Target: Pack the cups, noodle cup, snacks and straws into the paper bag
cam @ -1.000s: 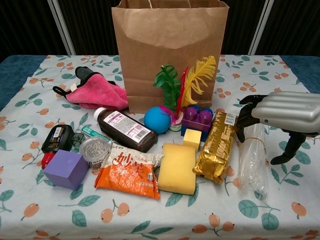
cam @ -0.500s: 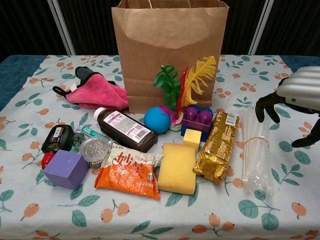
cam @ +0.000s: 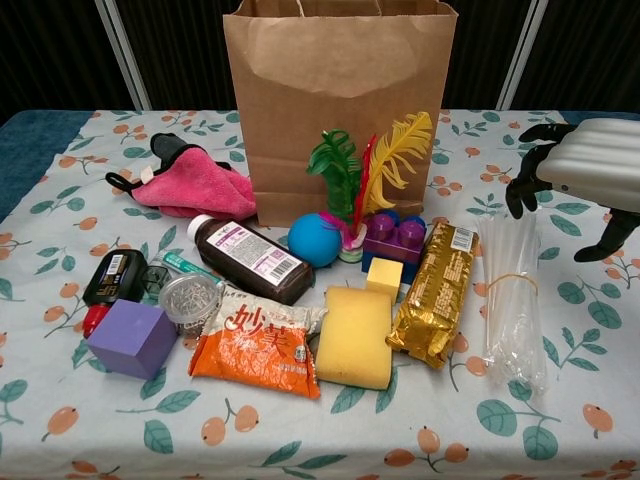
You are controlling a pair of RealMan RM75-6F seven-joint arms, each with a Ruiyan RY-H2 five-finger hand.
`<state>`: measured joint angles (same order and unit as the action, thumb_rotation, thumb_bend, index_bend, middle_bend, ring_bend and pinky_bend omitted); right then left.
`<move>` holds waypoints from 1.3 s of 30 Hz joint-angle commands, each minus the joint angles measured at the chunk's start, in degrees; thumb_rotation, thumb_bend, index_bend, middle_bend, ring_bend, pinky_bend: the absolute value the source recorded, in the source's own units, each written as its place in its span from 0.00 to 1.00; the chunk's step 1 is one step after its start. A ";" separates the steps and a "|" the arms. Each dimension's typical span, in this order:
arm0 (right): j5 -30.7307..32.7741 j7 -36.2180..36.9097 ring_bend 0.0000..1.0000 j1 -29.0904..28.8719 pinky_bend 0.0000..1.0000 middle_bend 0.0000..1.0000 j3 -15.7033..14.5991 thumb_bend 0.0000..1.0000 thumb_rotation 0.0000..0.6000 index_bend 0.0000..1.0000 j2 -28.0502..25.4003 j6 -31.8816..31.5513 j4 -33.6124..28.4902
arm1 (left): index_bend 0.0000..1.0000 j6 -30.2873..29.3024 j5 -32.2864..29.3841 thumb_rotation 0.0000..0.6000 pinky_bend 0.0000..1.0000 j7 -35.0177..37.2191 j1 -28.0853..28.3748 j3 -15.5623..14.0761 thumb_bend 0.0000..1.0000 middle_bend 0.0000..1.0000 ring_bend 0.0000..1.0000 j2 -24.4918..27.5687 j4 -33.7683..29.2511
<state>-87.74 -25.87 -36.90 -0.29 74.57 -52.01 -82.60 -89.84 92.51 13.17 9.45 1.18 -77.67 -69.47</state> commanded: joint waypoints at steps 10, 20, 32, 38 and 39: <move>3.15 1.24 0.16 -4.20 0.04 0.33 2.40 0.00 1.00 0.35 7.72 5.28 10.95 | 0.18 0.43 -0.54 1.00 0.21 0.37 0.32 0.41 0.10 0.22 0.15 -0.22 1.20; 1.25 3.03 0.11 -5.27 0.00 0.28 1.18 0.00 1.00 0.32 5.15 5.23 7.25 | 0.18 0.58 -0.31 1.00 0.21 0.68 0.67 0.42 0.10 0.22 0.15 0.34 0.30; 2.54 -1.19 0.11 -5.52 0.00 0.29 -1.42 0.00 1.00 0.31 3.90 8.93 4.21 | 0.18 0.32 -0.10 1.00 0.21 -0.43 0.75 0.40 0.10 0.22 0.15 0.30 -0.40; 3.58 -1.84 0.12 -5.68 0.00 0.30 -1.18 0.00 1.00 0.31 5.83 9.18 5.65 | 0.18 0.14 -0.43 1.00 0.21 -0.36 0.44 0.41 0.10 0.22 0.15 0.35 -0.32; 3.41 -1.84 0.14 -5.59 0.00 0.31 -1.04 0.00 1.00 0.32 6.23 8.57 5.95 | 0.18 0.10 -0.38 1.00 0.21 -0.39 0.45 0.41 0.10 0.22 0.15 0.32 -0.26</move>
<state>-84.33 -27.74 -42.55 -1.51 80.37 -42.94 -77.00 -89.73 92.11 12.80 9.90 1.60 -77.34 -69.74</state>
